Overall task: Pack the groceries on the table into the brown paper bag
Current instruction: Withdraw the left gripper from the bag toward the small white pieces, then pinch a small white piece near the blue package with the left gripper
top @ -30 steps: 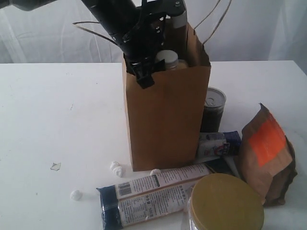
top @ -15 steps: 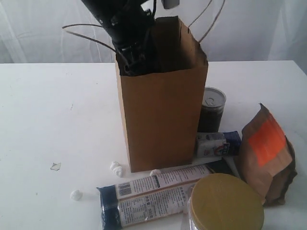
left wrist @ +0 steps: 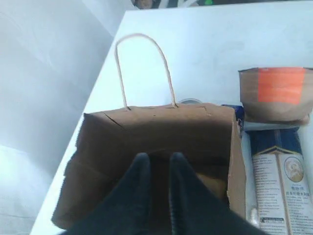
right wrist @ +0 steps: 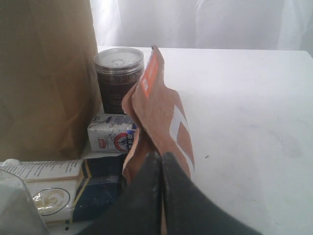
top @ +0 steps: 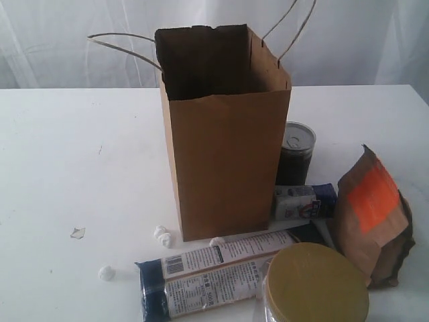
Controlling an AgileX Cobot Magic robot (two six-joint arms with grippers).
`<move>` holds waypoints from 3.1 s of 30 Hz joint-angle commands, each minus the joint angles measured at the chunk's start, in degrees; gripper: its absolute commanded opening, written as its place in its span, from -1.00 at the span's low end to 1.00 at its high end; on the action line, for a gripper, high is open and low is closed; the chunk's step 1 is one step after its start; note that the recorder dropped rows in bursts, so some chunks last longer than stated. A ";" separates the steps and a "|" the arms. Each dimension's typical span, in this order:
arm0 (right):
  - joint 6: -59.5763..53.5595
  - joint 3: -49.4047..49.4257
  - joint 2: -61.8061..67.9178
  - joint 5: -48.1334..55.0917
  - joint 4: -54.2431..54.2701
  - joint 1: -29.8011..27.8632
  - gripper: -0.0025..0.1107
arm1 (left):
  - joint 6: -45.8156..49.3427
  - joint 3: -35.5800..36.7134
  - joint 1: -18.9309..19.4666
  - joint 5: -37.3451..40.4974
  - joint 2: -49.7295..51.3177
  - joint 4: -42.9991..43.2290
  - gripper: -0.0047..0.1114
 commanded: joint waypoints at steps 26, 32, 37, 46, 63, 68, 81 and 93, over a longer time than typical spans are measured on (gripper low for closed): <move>0.03 0.29 -0.33 -0.35 -0.21 -0.32 -0.96 | -27.67 45.94 -0.41 -7.10 -53.20 17.29 -0.92; 0.03 0.29 -0.33 -0.35 -0.21 -0.32 -0.96 | -41.11 63.58 -0.41 -8.30 -61.13 19.93 -0.92; 0.03 0.29 -0.33 -0.35 -0.21 -0.32 -0.96 | -44.46 71.08 -0.41 -5.65 -61.22 18.54 -0.87; 0.03 0.29 -0.33 -0.35 -0.21 -0.32 -0.96 | -43.01 72.10 -0.41 -6.07 -51.74 18.14 0.05; 0.03 0.29 -0.33 -0.35 -0.21 -0.32 -0.96 | -29.67 63.25 -0.41 -4.95 -22.43 14.95 0.17; 0.03 0.29 -0.33 -0.35 -0.21 -0.32 -0.96 | -27.20 63.25 -0.41 -5.98 -19.92 13.47 0.17; 0.03 0.29 -0.33 -0.35 -0.21 -0.32 -0.96 | -27.20 65.83 1.76 -13.98 -12.09 13.22 0.17; 0.03 0.29 -0.33 -0.35 -0.21 -0.32 -0.96 | -27.20 69.57 1.88 -23.59 -4.34 12.84 0.17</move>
